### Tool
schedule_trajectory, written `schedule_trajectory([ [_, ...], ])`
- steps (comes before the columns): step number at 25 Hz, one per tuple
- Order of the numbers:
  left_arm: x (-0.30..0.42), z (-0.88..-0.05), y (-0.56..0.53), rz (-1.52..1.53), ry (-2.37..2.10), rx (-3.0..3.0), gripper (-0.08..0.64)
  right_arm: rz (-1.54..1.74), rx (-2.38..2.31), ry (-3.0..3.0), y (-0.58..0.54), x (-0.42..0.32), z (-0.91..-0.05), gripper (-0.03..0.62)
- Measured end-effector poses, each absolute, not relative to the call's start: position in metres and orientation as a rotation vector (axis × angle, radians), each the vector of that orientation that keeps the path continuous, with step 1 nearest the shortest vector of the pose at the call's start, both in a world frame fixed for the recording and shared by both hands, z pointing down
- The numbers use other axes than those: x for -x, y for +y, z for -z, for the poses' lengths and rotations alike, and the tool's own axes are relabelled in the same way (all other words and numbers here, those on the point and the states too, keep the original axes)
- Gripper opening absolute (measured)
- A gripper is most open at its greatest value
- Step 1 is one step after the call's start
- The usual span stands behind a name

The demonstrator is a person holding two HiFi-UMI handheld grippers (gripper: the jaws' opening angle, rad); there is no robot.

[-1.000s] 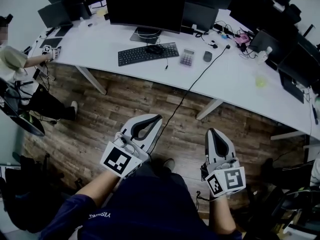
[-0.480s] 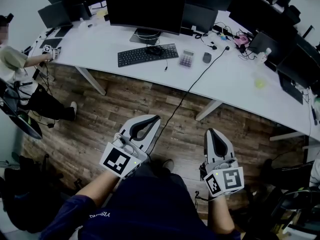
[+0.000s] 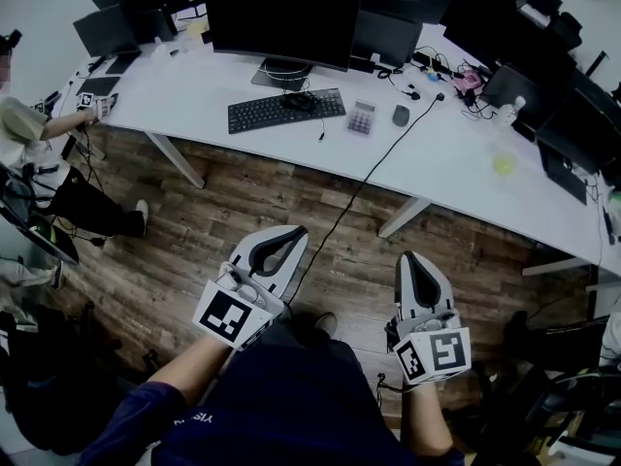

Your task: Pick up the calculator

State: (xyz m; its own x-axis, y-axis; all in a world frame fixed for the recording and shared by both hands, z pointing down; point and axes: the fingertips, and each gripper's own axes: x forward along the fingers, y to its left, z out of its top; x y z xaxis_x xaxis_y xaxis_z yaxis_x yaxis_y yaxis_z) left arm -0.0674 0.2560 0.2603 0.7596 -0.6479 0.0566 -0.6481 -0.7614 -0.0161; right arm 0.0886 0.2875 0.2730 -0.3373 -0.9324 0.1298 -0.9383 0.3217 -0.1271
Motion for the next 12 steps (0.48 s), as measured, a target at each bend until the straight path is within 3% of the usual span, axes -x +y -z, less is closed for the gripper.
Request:
schedule_trajectory([
  [12, 0.0734, -0.259, 0.2521, -0.084, -1.1, -2.934, 0.032, -0.259, -1.822, -2.53, 0.2799, -0.0901, -0.2661, 0.033],
])
